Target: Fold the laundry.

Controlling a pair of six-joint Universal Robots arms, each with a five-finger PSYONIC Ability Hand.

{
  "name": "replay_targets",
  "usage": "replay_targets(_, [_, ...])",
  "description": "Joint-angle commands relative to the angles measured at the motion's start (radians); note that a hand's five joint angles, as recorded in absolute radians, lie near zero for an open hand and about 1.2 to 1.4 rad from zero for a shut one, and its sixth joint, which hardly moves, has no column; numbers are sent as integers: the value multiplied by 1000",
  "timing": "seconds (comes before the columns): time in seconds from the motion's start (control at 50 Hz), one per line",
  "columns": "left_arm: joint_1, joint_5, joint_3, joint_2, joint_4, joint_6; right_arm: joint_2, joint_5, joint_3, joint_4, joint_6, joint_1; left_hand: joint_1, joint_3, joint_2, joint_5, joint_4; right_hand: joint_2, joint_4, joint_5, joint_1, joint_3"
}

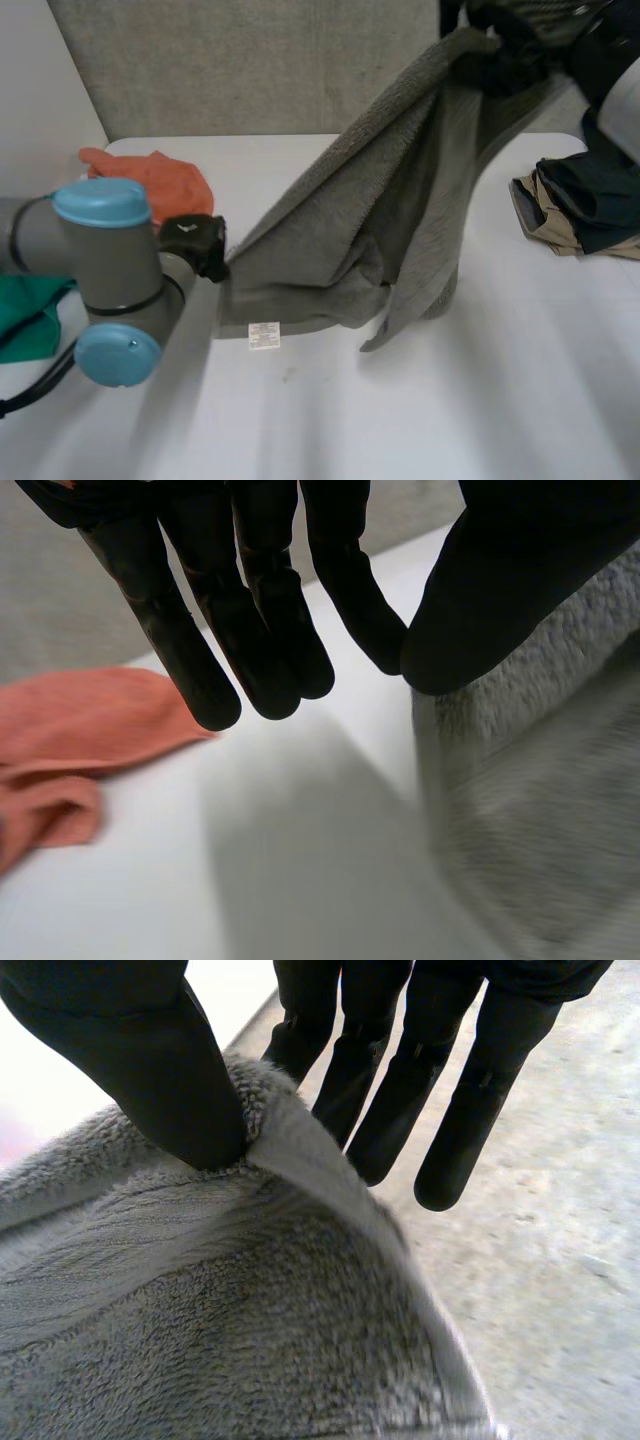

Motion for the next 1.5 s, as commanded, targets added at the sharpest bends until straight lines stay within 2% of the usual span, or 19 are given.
replay_targets(0.02, [52,73,-106,182,37,31,59,-20,-17,17,-11,-145,235,207,205,245,201,231,199,223,303,212])
replay_targets(0.08, [97,185,-175,328,129,49,186,-32,-49,90,-87,-180,235,207,205,245,201,231,199,223,303,212])
replay_targets(0.12, [112,199,-181,363,164,55,243,-26,-71,127,-128,-185,235,207,205,245,201,231,199,223,303,212])
replay_targets(0.22, [158,201,-120,278,180,95,394,-12,-129,170,-172,-176,235,207,205,245,201,231,199,223,303,212])
replay_targets(0.3, [155,215,-59,186,70,86,445,-9,-138,159,-141,-159,226,198,196,236,193,231,199,223,303,212])
replay_targets(0.36, [144,227,-37,143,-69,61,435,-9,-112,138,-127,-138,-446,-475,-476,-436,-480,231,199,223,303,212])
replay_targets(0.42, [138,232,-43,144,-144,25,400,-9,-88,101,-116,-130,-613,-641,-643,-603,-646,231,199,223,303,212])
replay_targets(0.44, [135,233,-55,153,-154,-4,368,-10,-69,71,-107,-131,-747,-775,-777,-737,-781,231,199,223,303,212])
replay_targets(0.52, [114,236,-98,181,-142,-58,274,-12,-34,5,-86,-131,-763,-791,-793,-753,-797,231,199,223,303,212])
replay_targets(0.8, [48,236,-137,94,-95,-68,67,-30,-11,11,-52,-87,-743,-771,-773,-732,-776,231,199,223,303,212])
replay_targets(1.02, [-14,202,-6,-47,-78,-80,-15,-30,-17,37,-44,-55,-655,-683,-685,-645,-688,231,199,223,303,212])
replay_targets(1.1, [-34,169,58,-92,-82,-84,-39,-30,-31,40,-31,-61,-417,-446,-447,-407,-451,231,199,223,303,212])
replay_targets(1.16, [-38,138,84,-107,-88,-84,-53,-30,-42,40,-12,-78,157,129,127,167,123,231,199,223,303,212])
replay_targets(1.18, [-37,130,87,-107,-88,-83,-53,-30,-45,40,-8,-87,234,206,204,244,200,231,199,223,303,212])
replay_targets(1.24, [-17,72,83,-75,-108,-84,-45,-36,-54,40,3,-136,235,207,205,245,201,231,199,223,303,212])
replay_targets(1.32, [67,21,-17,119,-93,-83,16,-91,-51,96,-40,-263,235,207,205,245,201,231,199,223,303,212])
replay_targets(1.4, [129,78,-91,348,-55,-40,103,-162,-58,194,-135,-371,235,207,205,245,201,231,199,223,303,212])
replay_targets(1.46, [161,156,-123,481,-52,33,198,-167,-83,283,-226,-381,235,207,205,245,201,231,199,223,303,212])
replay_targets(1.5, [170,198,-134,499,-58,72,243,-150,-95,332,-282,-381,235,207,205,245,201,231,199,223,303,212])
